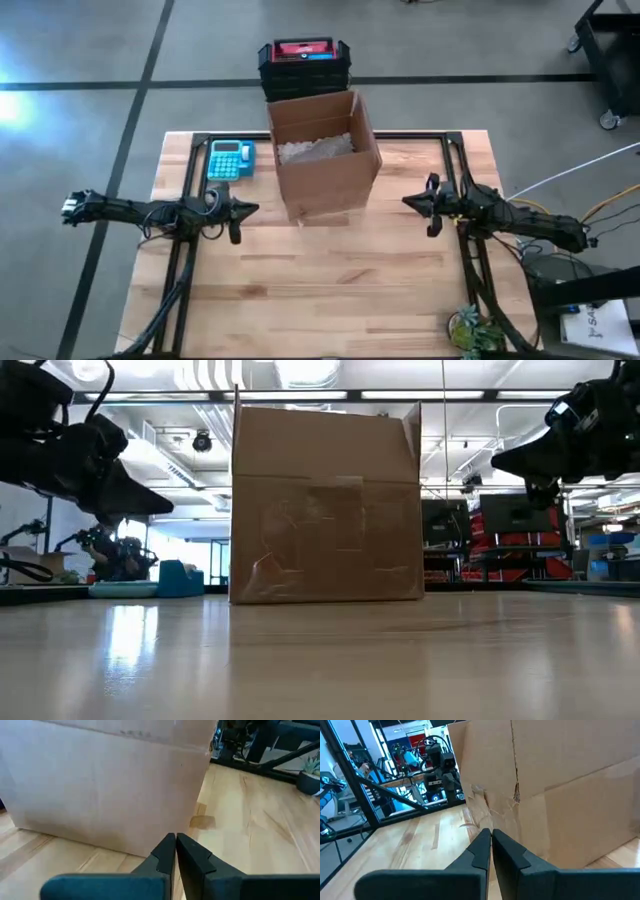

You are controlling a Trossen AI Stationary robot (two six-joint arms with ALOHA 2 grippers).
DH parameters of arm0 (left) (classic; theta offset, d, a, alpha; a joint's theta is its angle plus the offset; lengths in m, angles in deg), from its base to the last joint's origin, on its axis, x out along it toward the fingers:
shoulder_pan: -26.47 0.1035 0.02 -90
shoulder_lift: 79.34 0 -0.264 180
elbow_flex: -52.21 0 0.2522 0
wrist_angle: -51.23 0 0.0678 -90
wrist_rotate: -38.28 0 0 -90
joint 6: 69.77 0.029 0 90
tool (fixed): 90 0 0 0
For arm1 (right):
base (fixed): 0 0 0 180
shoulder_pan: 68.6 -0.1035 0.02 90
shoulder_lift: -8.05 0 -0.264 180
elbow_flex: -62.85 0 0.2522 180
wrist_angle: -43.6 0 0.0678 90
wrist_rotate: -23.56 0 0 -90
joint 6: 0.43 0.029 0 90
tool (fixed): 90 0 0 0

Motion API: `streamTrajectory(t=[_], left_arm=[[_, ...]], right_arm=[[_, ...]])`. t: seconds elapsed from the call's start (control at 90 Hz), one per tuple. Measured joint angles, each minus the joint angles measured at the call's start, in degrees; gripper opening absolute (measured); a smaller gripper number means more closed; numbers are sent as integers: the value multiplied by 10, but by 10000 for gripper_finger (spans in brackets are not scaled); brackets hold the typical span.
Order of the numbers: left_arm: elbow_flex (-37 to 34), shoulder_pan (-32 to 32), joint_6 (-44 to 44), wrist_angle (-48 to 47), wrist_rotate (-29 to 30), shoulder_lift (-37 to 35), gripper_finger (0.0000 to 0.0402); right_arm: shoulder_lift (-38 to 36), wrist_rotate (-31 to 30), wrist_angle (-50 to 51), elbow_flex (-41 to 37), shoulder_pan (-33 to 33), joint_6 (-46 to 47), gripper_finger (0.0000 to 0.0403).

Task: Wrap mug
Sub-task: Return to Home Position

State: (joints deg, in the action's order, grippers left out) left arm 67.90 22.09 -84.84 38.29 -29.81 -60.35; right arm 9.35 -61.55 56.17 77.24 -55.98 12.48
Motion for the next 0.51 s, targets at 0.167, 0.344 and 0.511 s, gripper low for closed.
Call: streamTrajectory(t=[0.167, 0.344, 0.511], left_arm=[[0, 0, 0, 0, 0, 10, 6], [0, 0, 0, 0, 0, 18, 4], [0, 0, 0, 0, 0, 22, 1]], right_arm=[[0, 0, 0, 0, 0, 0, 2], [0, 0, 0, 0, 0, 0, 2], [0, 0, 0, 0, 0, 0, 2]])
